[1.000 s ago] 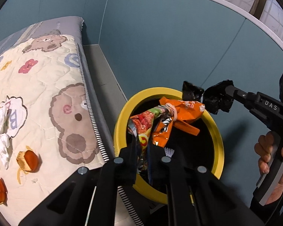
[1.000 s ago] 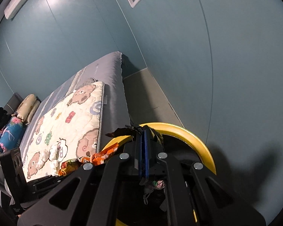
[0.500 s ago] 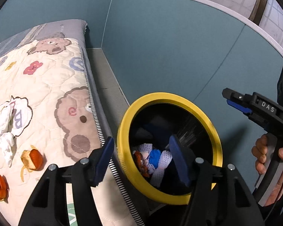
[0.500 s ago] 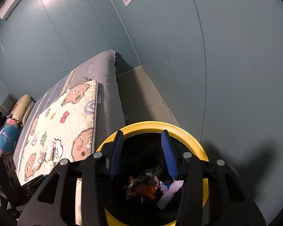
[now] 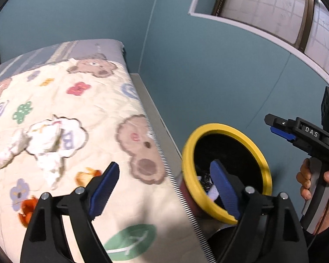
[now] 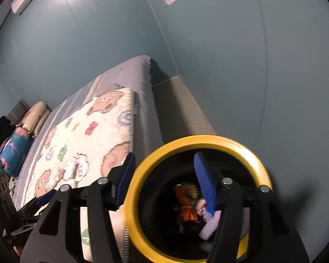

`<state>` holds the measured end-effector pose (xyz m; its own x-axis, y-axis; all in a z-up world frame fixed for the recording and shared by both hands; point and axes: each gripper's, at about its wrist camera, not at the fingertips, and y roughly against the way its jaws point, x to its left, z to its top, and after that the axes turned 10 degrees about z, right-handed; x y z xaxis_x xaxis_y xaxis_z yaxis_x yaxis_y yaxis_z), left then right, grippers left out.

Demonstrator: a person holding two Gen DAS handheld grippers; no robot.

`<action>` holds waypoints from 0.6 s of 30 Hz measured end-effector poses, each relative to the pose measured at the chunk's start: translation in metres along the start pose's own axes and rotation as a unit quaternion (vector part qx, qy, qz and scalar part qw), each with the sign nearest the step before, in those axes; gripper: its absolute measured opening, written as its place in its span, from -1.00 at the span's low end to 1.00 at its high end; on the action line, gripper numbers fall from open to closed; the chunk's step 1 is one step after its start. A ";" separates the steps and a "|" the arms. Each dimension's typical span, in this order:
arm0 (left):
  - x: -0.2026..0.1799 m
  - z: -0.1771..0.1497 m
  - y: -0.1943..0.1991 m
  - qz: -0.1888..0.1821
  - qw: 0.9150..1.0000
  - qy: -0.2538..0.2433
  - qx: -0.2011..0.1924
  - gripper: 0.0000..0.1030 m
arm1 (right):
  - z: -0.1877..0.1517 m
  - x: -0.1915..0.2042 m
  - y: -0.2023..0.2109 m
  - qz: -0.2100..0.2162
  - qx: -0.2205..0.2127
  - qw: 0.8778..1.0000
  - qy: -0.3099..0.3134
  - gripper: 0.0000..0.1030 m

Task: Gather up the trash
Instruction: 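Move both tools back over the orange peels on the bed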

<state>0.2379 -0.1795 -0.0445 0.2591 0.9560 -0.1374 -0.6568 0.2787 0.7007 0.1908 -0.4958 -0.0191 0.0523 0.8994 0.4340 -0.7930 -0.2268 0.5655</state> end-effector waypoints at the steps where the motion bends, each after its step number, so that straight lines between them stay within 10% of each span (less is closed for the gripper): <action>1: 0.005 -0.001 0.004 0.004 1.000 0.003 -0.004 0.63 | -0.001 0.007 -0.002 0.006 0.001 1.000 0.005 0.14; 18: 0.115 -0.028 0.041 0.111 0.992 0.050 -0.025 0.75 | -0.024 0.128 -0.053 0.083 0.049 0.991 0.090 0.53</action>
<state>0.2211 -0.0552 -0.0508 0.0335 0.9980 -0.0540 -0.7248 0.0615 0.6863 0.2246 -0.3594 -0.0100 -0.1898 0.8967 0.4000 -0.7188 -0.4044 0.5655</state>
